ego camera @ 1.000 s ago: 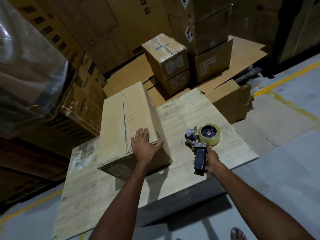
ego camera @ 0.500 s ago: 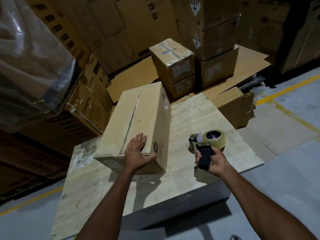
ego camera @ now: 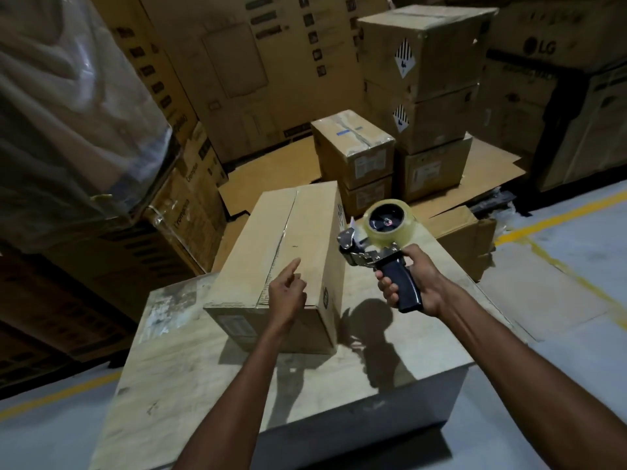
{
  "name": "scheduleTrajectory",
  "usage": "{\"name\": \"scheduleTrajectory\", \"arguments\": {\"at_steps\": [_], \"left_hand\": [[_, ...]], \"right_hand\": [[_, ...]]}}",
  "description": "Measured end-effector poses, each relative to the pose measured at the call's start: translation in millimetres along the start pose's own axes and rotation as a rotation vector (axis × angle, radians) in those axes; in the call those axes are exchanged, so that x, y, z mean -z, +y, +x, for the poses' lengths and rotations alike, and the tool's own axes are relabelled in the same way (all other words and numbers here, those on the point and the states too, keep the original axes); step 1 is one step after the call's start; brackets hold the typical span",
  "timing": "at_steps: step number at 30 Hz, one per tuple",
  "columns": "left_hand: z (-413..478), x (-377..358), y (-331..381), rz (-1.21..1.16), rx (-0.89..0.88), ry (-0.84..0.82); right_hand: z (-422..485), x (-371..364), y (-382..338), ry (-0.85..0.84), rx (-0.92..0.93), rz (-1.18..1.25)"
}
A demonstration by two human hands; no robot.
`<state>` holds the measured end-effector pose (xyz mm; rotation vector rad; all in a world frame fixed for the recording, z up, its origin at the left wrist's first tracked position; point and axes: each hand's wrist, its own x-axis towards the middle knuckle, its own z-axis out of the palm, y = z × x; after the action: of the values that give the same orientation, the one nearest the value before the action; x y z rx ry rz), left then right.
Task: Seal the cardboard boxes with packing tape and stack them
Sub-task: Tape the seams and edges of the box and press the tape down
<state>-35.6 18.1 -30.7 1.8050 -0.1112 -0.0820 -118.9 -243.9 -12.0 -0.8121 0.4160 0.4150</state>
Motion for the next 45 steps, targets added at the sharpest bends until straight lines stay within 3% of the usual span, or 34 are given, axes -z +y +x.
{"name": "scheduleTrajectory", "arguments": {"at_steps": [6, 11, 13, 16, 19, 22, 33, 38, 45], "left_hand": [[-4, 2, 39, -0.136, -0.104, -0.111], [1, 29, 36, -0.136, -0.115, 0.062], [-4, 38, 35, -0.24, -0.022, 0.158], [-8, 46, 36, -0.647, 0.269, 0.23], [-4, 56, 39, -0.992, 0.506, 0.122], [3, 72, 43, -1.128, 0.603, 0.059], [16, 102, 48, -1.081, 0.606, 0.169], [16, 108, 47, -0.9, 0.582, 0.184], [17, 111, 26, -0.686, 0.375, 0.068]], "right_hand": [[-2, -64, -10, -0.126, -0.063, -0.019], [8, -100, -10, -0.085, -0.051, -0.133], [11, -110, -9, -0.075, -0.044, -0.176], [16, -125, -8, -0.09, -0.045, -0.255], [21, -140, -7, -0.103, -0.05, -0.332], [28, -152, -7, -0.086, -0.023, -0.446], [52, -166, -1, -0.082, 0.013, -0.593], [59, -165, 2, -0.08, 0.023, -0.616], [60, -165, 1, -0.082, 0.02, -0.605]]}}
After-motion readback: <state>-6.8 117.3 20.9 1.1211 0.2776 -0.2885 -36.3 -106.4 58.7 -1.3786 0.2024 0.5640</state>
